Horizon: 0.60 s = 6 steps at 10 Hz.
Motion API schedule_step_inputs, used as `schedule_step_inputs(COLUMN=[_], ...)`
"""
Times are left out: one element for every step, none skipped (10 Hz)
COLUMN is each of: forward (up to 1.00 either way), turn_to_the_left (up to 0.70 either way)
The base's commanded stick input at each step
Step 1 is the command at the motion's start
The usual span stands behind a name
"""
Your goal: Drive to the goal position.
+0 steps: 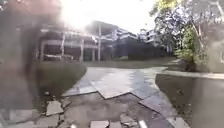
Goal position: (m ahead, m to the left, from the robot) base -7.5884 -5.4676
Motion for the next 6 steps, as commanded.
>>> schedule_step_inputs(forward=[0.50, 0.50, 0.50, 0.50, 0.50, 0.50], turn_to_the_left=[0.00, 0.00, 0.00, 0.00, 0.00, 0.00])
